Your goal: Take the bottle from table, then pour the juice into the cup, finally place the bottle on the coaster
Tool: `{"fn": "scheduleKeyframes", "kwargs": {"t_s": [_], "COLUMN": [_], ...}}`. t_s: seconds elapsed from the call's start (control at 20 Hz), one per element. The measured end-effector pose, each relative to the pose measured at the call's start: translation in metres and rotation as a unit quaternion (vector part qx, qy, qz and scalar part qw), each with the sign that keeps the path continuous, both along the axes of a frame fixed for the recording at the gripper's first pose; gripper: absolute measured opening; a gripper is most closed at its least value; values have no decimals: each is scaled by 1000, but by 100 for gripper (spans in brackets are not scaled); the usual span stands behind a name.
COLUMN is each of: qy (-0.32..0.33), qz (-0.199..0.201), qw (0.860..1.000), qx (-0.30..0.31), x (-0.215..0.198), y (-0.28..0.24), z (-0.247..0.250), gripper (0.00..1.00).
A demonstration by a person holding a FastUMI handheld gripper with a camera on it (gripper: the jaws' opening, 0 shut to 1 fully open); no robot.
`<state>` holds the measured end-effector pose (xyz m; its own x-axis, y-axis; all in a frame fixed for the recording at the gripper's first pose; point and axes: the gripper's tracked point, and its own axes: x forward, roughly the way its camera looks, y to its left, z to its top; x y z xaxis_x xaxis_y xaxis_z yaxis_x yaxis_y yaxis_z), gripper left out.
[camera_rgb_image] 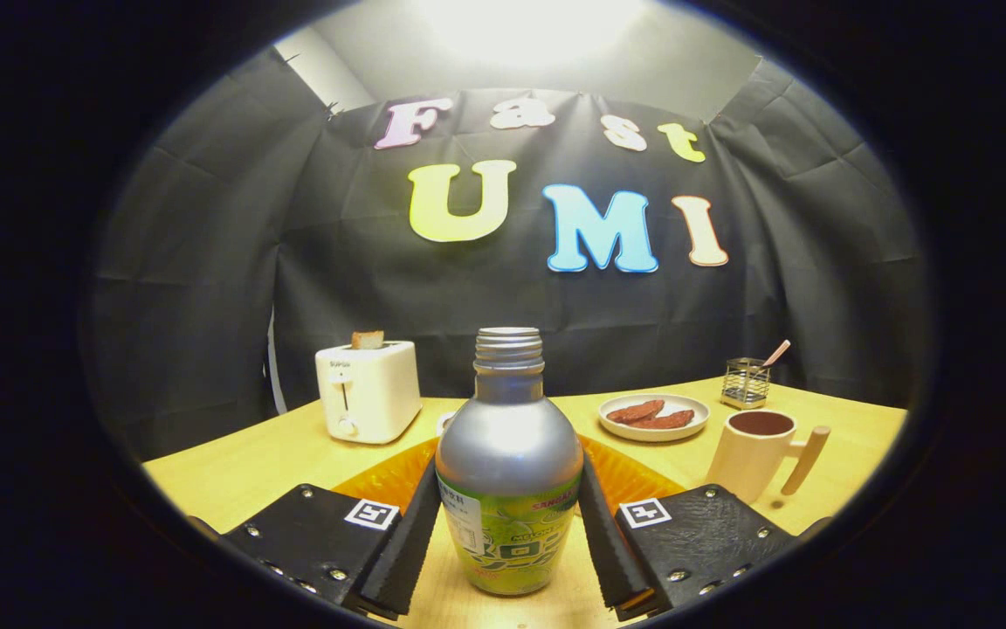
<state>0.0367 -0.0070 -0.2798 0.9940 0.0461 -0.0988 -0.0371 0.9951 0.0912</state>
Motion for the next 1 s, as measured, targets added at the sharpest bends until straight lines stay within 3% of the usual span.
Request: {"fn": "scheduleKeyframes", "kwargs": {"t_s": [0.2, 0.35, 0.75, 1.0], "qy": [-15, -14, -2, -5], "qz": [-16, -23, -11, 5], "qw": [999, 994, 967, 942], "qx": [41, 106, 253, 337], "x": [11, 23, 47, 54], "y": [-25, -41, -57, -57], "z": [20, 22, 19, 24], "gripper": [77, 77, 77, 77]}}
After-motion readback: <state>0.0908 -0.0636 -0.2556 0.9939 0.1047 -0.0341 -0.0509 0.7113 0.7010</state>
